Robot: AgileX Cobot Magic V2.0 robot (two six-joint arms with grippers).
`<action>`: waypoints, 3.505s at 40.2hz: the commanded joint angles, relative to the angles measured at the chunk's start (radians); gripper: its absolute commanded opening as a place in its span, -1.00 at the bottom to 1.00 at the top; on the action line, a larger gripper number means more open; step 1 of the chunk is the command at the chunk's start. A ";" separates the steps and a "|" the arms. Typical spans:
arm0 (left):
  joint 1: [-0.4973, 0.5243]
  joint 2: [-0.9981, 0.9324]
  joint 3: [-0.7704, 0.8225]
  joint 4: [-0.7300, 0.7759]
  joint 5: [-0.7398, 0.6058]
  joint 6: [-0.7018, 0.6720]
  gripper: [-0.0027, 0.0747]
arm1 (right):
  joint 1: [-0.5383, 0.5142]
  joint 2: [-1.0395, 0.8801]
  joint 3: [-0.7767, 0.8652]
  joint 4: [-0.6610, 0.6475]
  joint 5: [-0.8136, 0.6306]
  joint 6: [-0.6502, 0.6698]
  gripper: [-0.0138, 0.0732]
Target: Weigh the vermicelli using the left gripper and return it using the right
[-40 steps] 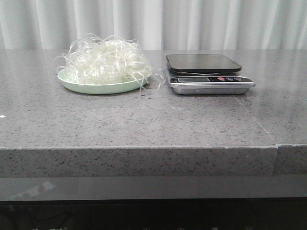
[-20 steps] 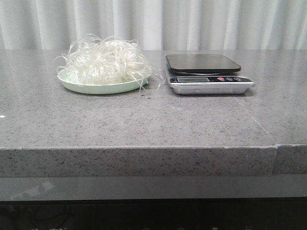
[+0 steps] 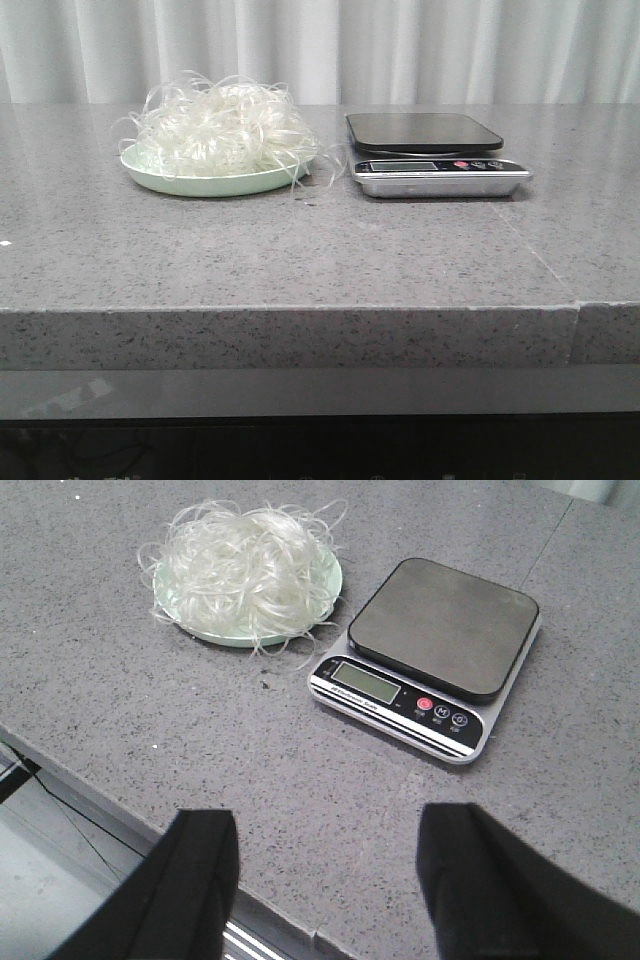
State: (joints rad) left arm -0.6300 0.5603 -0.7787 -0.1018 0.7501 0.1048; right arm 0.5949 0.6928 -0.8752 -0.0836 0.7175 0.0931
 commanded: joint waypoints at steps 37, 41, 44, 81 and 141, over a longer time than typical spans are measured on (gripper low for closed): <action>0.003 0.002 -0.023 -0.016 -0.078 -0.003 -0.53 | -0.006 -0.004 -0.025 0.019 -0.067 -0.003 -0.32; 0.003 0.002 -0.023 -0.016 -0.078 -0.003 -0.53 | -0.006 -0.004 -0.025 0.019 -0.067 -0.003 -0.32; 0.003 0.002 -0.023 -0.016 -0.078 -0.003 -0.53 | -0.006 -0.004 -0.025 0.019 -0.067 -0.003 -0.32; 0.381 -0.367 0.425 0.003 -0.519 -0.003 -0.53 | -0.006 -0.004 -0.025 0.019 -0.066 -0.003 -0.32; 0.551 -0.586 0.821 0.003 -0.816 -0.003 -0.53 | -0.006 -0.004 -0.025 0.019 -0.066 -0.003 -0.32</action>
State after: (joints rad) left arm -0.0760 -0.0046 0.0048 -0.0952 0.0156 0.1048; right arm 0.5949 0.6928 -0.8752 -0.0597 0.7212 0.0936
